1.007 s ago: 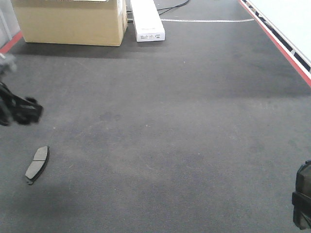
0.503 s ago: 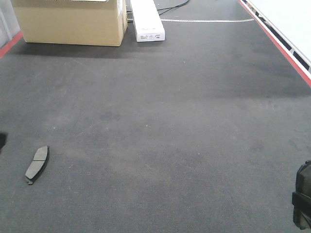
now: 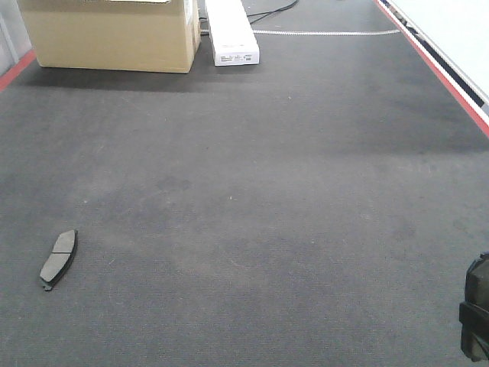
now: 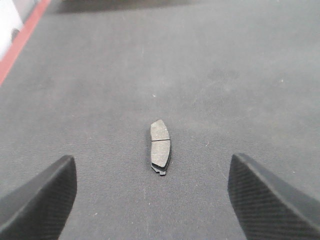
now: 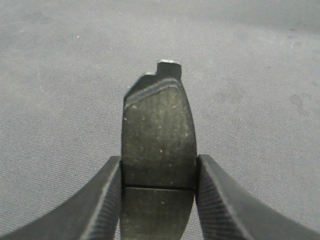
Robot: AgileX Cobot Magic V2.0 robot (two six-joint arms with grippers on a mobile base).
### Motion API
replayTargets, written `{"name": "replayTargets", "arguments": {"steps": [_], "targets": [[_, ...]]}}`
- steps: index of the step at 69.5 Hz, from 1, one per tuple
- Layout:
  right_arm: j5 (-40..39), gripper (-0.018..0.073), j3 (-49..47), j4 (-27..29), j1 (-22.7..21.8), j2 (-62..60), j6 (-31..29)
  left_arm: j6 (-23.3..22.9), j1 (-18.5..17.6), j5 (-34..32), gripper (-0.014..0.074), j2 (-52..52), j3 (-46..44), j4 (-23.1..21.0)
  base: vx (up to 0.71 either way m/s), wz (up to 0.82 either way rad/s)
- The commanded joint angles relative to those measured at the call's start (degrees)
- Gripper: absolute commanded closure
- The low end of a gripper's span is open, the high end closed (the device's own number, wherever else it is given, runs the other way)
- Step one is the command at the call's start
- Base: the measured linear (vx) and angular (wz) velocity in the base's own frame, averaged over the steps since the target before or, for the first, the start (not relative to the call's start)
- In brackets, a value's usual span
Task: Move and align brake pads A on conveyor
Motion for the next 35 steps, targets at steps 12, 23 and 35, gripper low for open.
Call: {"name": "replayTargets", "arguments": {"steps": [12, 23, 35], "targets": [[-5.23, 0.0566, -1.83, -0.55, -0.22, 0.49, -0.29, 0.12, -0.01, -0.36, 0.0021, -1.59, -1.35, -0.29, 0.00, 0.00], [-5.23, 0.0566, -1.83, -0.55, -0.22, 0.49, -0.29, 0.11, -0.01, -0.30, 0.0021, -1.59, -1.35, -0.35, 0.00, 0.00], [-5.23, 0.0566, -1.83, -0.55, -0.22, 0.49, -0.29, 0.11, -0.01, -0.30, 0.0021, -1.59, -1.35, -0.35, 0.00, 0.00]]}}
